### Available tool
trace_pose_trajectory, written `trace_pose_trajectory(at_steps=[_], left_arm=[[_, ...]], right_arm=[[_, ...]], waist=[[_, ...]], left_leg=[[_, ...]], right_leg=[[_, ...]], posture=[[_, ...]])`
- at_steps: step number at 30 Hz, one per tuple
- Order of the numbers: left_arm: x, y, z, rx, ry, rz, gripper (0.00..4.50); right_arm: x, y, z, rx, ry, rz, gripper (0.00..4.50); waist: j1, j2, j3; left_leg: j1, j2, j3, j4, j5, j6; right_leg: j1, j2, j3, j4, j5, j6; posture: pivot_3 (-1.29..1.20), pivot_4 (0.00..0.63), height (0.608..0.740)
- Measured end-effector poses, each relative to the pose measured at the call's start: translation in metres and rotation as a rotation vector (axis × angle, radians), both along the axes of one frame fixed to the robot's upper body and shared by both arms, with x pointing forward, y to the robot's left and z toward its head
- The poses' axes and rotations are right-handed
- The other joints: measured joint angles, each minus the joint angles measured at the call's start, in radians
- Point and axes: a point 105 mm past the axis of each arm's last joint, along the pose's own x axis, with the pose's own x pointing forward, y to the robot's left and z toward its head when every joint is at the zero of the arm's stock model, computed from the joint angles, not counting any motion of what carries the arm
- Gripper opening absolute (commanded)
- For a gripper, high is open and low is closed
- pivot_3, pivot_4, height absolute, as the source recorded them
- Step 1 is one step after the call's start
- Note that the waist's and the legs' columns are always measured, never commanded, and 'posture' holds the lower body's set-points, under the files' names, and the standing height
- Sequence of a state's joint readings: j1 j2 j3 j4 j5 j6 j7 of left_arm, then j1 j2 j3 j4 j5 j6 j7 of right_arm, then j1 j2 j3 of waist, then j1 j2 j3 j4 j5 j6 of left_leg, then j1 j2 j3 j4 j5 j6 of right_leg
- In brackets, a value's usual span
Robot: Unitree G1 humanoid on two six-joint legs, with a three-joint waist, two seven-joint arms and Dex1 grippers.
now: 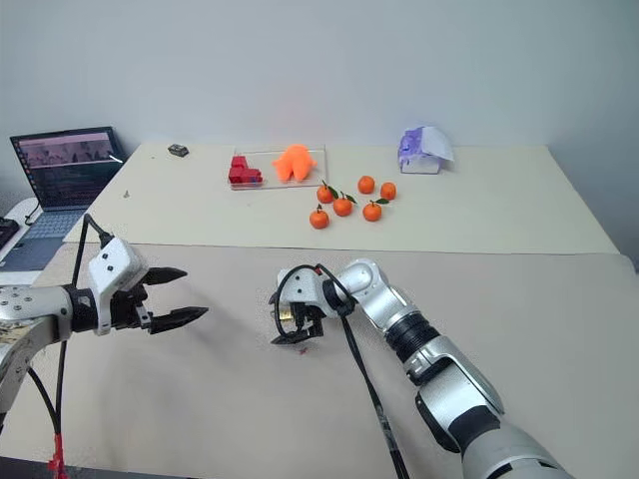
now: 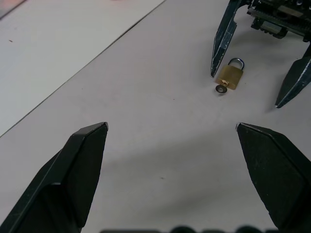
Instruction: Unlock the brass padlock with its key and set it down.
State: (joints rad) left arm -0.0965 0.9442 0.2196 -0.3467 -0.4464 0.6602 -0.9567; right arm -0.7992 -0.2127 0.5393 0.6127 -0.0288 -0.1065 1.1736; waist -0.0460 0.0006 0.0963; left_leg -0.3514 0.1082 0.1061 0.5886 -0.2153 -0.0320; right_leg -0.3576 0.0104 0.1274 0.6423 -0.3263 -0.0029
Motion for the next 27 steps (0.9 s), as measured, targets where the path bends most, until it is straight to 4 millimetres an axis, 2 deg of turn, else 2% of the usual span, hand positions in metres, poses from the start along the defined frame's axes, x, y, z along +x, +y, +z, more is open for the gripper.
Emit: trace_pose_trajectory(at_steps=[3, 8, 16, 23, 27], left_arm=[[-0.002, -0.002, 0.0, -0.004, 0.002, -0.008, 4.5], [-0.003, -0.001, -0.002, -0.002, 0.009, -0.004, 4.5], [-0.003, -0.001, -0.003, 0.001, 0.01, -0.005, 4.5], [-0.002, -0.001, -0.002, 0.005, 0.003, -0.006, 4.5], [-0.001, -0.002, -0.002, 0.006, 0.005, -0.01, 4.5]], right_arm=[[0.001, 0.0, -0.009, -0.005, 0.026, -0.009, 4.39], [0.015, -0.004, -0.002, 0.007, 0.031, -0.048, 4.39], [0.026, -0.012, -0.004, 0.003, 0.041, -0.092, 4.39], [0.026, -0.016, -0.007, -0.013, 0.02, -0.076, 4.39], [0.025, -0.018, -0.009, -0.018, 0.025, -0.069, 3.3]], waist=[[-0.003, 0.0, 0.0], [0.0, 0.0, 0.0], [-0.002, 0.0, 0.0], [0.0, 0.0, 0.0], [0.0, 0.0, 0.0]], left_leg=[[0.0, 0.0, 0.0, 0.0, 0.0, 0.0], [0.0, 0.0, -0.001, 0.001, 0.0, 0.0], [0.0, 0.0, -0.002, 0.0, 0.0, 0.0], [0.0, 0.0, -0.003, 0.0, 0.0, 0.0], [0.0, 0.0, -0.003, 0.0, 0.0, 0.0]], right_leg=[[0.0, 0.0, 0.0, 0.001, 0.0, -0.001], [0.0, 0.0, -0.002, 0.002, 0.0, -0.001], [0.0, 0.0, -0.002, 0.002, 0.0, -0.001], [0.0, 0.0, -0.003, 0.003, 0.0, -0.001], [0.001, 0.0, -0.003, 0.003, 0.0, -0.001]], posture=[[0.0, 0.15, 0.703], [0.0, 0.15, 0.703], [0.0, 0.15, 0.703], [0.0, 0.15, 0.703], [0.0, 0.15, 0.703]])
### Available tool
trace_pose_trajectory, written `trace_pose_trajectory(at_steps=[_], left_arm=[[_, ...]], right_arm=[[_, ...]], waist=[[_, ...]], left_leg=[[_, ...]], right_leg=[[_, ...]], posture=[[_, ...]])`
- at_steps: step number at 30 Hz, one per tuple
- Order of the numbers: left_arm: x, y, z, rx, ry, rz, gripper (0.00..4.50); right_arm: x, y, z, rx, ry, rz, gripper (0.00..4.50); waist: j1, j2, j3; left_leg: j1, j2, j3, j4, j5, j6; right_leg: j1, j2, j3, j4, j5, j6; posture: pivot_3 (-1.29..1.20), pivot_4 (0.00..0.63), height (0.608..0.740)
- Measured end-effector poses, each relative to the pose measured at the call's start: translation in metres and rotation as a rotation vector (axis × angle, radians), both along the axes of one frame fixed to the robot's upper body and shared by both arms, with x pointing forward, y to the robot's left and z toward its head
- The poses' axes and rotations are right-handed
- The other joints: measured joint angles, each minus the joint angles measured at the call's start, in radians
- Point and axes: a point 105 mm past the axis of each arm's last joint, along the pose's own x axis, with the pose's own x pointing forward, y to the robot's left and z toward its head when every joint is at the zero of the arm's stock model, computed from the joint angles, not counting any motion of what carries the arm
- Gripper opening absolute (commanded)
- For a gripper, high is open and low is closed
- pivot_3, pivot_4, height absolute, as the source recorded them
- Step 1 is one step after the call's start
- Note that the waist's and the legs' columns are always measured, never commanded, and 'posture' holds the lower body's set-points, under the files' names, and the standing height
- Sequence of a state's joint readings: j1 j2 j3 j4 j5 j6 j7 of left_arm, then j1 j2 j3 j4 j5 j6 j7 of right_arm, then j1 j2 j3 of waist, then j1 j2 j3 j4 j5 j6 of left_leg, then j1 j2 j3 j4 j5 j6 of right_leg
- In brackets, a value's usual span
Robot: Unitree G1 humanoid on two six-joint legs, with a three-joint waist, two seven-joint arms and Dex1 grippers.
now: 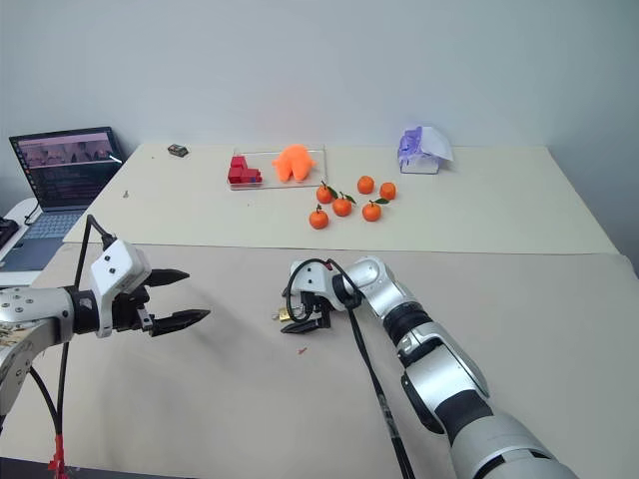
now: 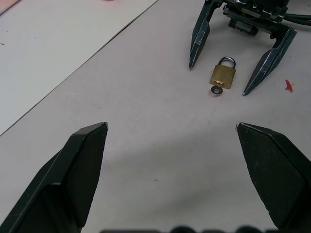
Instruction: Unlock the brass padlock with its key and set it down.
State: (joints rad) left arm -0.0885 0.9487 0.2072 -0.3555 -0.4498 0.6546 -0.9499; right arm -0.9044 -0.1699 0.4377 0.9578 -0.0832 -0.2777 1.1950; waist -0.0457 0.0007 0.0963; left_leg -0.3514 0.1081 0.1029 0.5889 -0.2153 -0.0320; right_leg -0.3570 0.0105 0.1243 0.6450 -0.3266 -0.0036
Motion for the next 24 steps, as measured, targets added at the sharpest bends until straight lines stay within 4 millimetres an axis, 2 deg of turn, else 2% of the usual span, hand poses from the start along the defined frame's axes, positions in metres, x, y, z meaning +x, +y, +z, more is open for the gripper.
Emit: trace_pose_trajectory(at_steps=[7, 13, 15, 18, 21, 24], left_arm=[[0.001, -0.002, 0.001, 0.0, -0.004, -0.008, 4.5], [0.003, -0.002, 0.001, -0.003, 0.0, -0.011, 4.5], [0.007, -0.008, 0.003, -0.017, -0.008, -0.029, 4.5], [0.015, -0.024, 0.005, -0.066, -0.019, -0.072, 4.5], [0.021, -0.05, 0.005, -0.153, -0.009, -0.132, 4.5], [0.027, -0.076, 0.006, -0.244, 0.024, -0.188, 4.5]], right_arm=[[-0.004, -0.002, -0.002, -0.007, 0.008, 0.028, 1.0], [-0.004, -0.003, -0.002, 0.002, 0.008, 0.027, 0.95], [-0.005, -0.005, -0.001, 0.006, -0.006, 0.02, 0.95], [-0.007, -0.008, -0.001, 0.02, -0.027, -0.005, 0.95], [-0.008, -0.016, 0.002, 0.03, -0.074, -0.052, 0.95], [-0.002, -0.037, 0.012, 0.038, -0.14, -0.167, 0.95]], waist=[[0.0, 0.0, 0.0], [0.002, 0.0, 0.0], [0.005, 0.0, 0.0], [0.009, 0.0, 0.0], [0.015, 0.001, -0.001], [0.026, 0.001, 0.0]], left_leg=[[0.003, 0.0, -0.001, 0.0, 0.0, 0.0], [0.003, 0.0, -0.001, 0.0, 0.0, 0.0], [0.002, -0.001, -0.002, 0.0, 0.0, 0.0], [0.001, -0.001, -0.003, 0.0, 0.0, 0.0], [-0.002, -0.003, -0.006, 0.001, 0.0, 0.0], [-0.003, -0.003, -0.008, 0.001, 0.0, 0.0]], right_leg=[[0.003, 0.0, 0.0, 0.0, 0.0, 0.0], [0.003, 0.0, -0.001, 0.0, 0.0, 0.0], [0.003, 0.0, -0.001, 0.0, 0.0, 0.0], [0.003, 0.0, -0.001, 0.0, 0.0, 0.0], [0.002, 0.0, -0.001, 0.0, 0.0, 0.0], [0.003, 0.0, -0.001, -0.001, 0.0, 0.0]], posture=[[0.0, 0.15, 0.703], [0.0, 0.15, 0.703], [0.0, 0.15, 0.703], [0.0, 0.15, 0.703], [0.0, 0.15, 0.703], [0.0, 0.15, 0.703]])
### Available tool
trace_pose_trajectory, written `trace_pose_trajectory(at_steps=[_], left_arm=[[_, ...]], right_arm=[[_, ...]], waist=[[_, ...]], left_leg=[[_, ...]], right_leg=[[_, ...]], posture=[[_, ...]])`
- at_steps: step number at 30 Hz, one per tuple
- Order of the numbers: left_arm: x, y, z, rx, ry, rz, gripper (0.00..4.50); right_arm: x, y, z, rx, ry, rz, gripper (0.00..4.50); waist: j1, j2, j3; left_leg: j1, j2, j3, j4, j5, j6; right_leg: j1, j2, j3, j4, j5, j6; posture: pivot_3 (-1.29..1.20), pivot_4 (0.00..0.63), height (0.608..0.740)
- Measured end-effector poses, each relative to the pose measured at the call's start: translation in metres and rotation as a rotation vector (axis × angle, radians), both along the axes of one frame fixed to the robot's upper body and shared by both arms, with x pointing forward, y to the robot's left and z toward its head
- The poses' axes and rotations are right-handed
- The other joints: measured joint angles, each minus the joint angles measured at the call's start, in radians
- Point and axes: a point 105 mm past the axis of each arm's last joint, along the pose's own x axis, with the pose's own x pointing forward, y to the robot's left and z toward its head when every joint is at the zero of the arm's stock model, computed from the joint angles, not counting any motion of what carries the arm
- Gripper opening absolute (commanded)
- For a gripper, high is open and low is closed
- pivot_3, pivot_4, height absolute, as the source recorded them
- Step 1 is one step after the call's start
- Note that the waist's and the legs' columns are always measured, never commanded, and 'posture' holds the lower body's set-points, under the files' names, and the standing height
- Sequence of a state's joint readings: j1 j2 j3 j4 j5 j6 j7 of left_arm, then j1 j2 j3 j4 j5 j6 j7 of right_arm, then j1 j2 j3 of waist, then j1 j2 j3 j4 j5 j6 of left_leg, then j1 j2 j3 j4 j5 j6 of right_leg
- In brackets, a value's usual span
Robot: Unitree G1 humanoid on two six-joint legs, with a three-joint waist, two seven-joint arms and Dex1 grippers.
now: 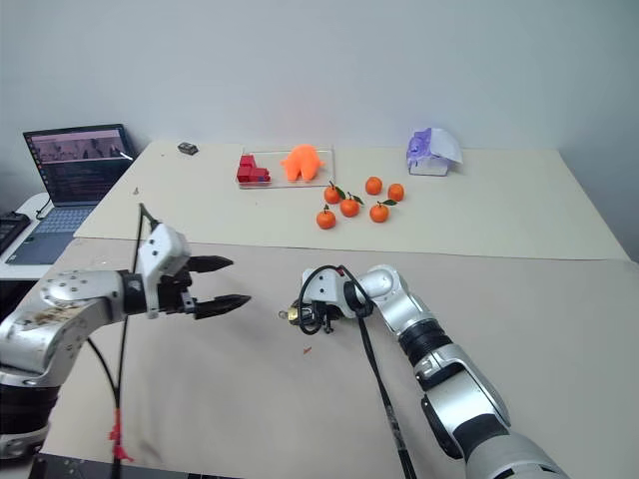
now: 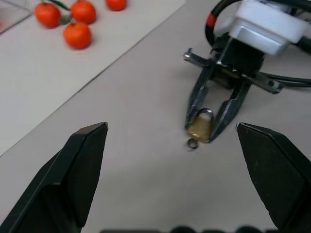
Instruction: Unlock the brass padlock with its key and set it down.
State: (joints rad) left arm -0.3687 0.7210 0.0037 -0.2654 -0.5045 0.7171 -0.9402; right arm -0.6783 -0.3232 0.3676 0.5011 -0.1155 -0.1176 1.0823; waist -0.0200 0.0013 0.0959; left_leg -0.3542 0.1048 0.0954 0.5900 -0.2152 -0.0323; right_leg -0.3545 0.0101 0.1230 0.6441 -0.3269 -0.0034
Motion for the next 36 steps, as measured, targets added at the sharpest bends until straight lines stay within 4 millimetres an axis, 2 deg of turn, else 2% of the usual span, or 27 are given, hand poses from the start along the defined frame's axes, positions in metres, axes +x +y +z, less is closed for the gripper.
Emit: trace_pose_trajectory(at_steps=[5, 12, 17, 23, 30, 36], left_arm=[[0.012, -0.026, 0.003, -0.051, 0.048, -0.07, 4.5], [0.016, -0.043, -0.003, -0.069, 0.123, -0.142, 4.5], [0.015, -0.052, -0.007, -0.084, 0.147, -0.176, 4.5], [0.011, -0.066, -0.006, -0.166, 0.223, -0.2, 4.5], [0.017, -0.058, 0.028, -0.328, 0.323, -0.172, 4.5], [0.012, -0.064, 0.033, -0.432, 0.48, -0.181, 4.5]], right_arm=[[-0.005, -0.029, 0.024, 0.019, -0.116, -0.13, 0.95], [-0.02, -0.053, 0.029, -0.01, -0.161, -0.225, 0.95], [-0.021, -0.057, 0.034, -0.017, -0.176, -0.252, 0.95], [-0.018, -0.06, 0.07, -0.009, -0.313, -0.251, 0.95], [-0.041, -0.066, 0.08, -0.001, -0.306, -0.223, 0.95], [-0.055, -0.069, 0.089, -0.022, -0.344, -0.195, 0.95]], waist=[[-0.003, 0.0, 0.0], [-0.013, -0.001, 0.0], [-0.022, -0.003, 0.002], [-0.016, -0.004, 0.003], [-0.015, -0.005, 0.004], [-0.017, -0.006, 0.004]], left_leg=[[0.0, 0.0, -0.001, 0.0, 0.001, -0.001], [0.0, 0.0, -0.003, 0.0, 0.002, -0.003], [0.0, 0.0, -0.004, 0.0, 0.002, -0.003], [0.0, 0.0, -0.004, 0.0, 0.002, -0.003], [0.0, -0.001, -0.005, 0.0, 0.002, -0.003], [0.0, -0.001, -0.007, 0.0, 0.002, -0.003]], right_leg=[[0.001, 0.002, 0.001, -0.001, 0.0, 0.0], [0.001, 0.002, 0.001, -0.003, -0.001, 0.002], [0.001, 0.003, 0.002, -0.003, -0.001, 0.002], [0.002, 0.003, 0.002, -0.003, -0.001, 0.003], [0.002, 0.002, 0.002, -0.003, -0.002, 0.004], [0.003, 0.003, 0.001, -0.004, -0.004, 0.008]], posture=[[0.0, 0.15, 0.703], [0.0, 0.15, 0.703], [0.0, 0.15, 0.703], [0.0, 0.15, 0.703], [0.0, 0.15, 0.703], [0.0, 0.15, 0.703]])
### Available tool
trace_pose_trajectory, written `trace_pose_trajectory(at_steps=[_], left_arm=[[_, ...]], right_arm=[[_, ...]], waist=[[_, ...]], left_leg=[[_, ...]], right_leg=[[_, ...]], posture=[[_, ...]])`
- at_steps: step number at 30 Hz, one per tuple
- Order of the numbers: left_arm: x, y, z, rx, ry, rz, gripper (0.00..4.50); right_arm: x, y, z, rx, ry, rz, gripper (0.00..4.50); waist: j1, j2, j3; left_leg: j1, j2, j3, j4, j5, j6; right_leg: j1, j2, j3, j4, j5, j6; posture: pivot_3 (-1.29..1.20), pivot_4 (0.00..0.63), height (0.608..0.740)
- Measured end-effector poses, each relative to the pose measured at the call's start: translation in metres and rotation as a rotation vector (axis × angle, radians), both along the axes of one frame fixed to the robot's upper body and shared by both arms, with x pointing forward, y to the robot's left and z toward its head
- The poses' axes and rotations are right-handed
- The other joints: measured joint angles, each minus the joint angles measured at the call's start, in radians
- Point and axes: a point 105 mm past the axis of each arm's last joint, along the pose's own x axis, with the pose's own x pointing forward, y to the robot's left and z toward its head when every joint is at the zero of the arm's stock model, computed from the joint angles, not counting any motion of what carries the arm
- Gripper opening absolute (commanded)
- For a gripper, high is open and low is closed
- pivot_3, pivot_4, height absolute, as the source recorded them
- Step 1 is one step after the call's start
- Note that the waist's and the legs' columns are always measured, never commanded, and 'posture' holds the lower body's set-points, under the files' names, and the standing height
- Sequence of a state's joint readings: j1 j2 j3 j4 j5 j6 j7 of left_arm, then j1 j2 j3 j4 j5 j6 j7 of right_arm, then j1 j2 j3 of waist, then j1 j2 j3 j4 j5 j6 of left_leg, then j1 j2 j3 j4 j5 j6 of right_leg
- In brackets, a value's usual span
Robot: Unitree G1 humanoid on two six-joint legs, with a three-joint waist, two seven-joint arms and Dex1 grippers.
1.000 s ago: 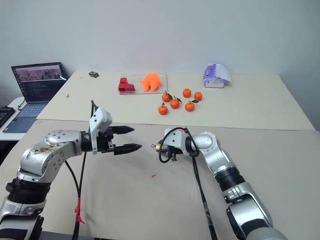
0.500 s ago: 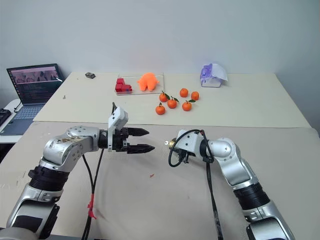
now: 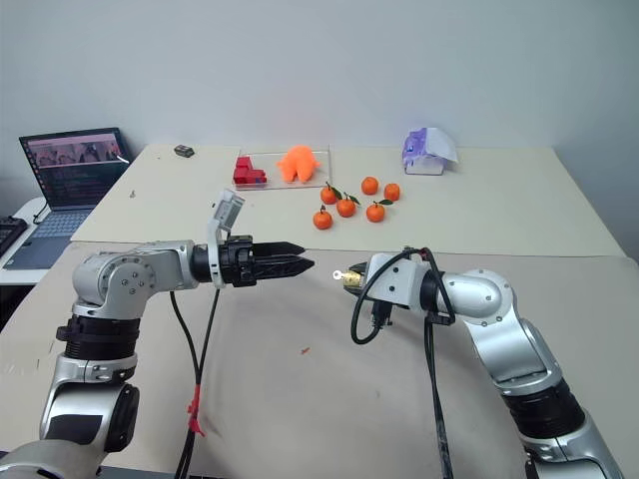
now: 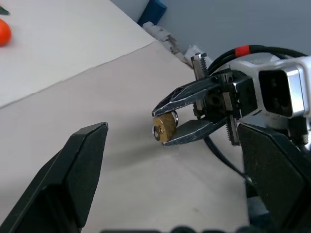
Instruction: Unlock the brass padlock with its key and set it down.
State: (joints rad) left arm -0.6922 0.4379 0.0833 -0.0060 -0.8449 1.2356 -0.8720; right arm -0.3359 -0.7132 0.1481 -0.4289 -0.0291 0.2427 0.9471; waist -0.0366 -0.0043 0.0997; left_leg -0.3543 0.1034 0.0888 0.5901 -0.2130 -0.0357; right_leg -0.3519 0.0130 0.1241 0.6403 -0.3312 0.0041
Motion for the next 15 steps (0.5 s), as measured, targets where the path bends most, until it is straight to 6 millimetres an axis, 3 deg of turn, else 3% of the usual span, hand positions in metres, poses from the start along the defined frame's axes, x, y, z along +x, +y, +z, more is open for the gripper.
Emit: trace_pose_trajectory(at_steps=[6, 10, 15], left_arm=[[-0.008, -0.001, -0.009, 0.016, 0.116, -0.023, 4.5], [-0.01, -0.002, -0.011, 0.022, 0.137, -0.031, 4.5], [-0.011, -0.006, -0.012, 0.027, 0.136, -0.04, 4.5]], right_arm=[[-0.003, -0.003, 0.014, -0.062, -0.116, 0.012, 0.95], [-0.008, 0.006, 0.032, -0.058, -0.176, 0.044, 0.95], [-0.012, 0.012, 0.039, -0.029, -0.156, 0.057, 0.95]], waist=[[-0.002, 0.0, 0.0], [-0.001, 0.0, 0.0], [0.004, 0.0, 0.0]], left_leg=[[0.0, 0.0, 0.0, 0.0, 0.002, -0.004], [0.0, -0.001, -0.001, -0.001, 0.006, -0.01], [-0.001, -0.001, -0.002, -0.002, 0.006, -0.01]], right_leg=[[0.0, 0.0, 0.0, -0.001, 0.0, 0.0], [0.0, 0.0, 0.0, -0.001, 0.0, 0.0], [0.0, 0.0, 0.0, -0.002, 0.0, 0.0]], posture=[[0.0, 0.15, 0.703], [0.0, 0.15, 0.703], [0.0, 0.15, 0.703]])
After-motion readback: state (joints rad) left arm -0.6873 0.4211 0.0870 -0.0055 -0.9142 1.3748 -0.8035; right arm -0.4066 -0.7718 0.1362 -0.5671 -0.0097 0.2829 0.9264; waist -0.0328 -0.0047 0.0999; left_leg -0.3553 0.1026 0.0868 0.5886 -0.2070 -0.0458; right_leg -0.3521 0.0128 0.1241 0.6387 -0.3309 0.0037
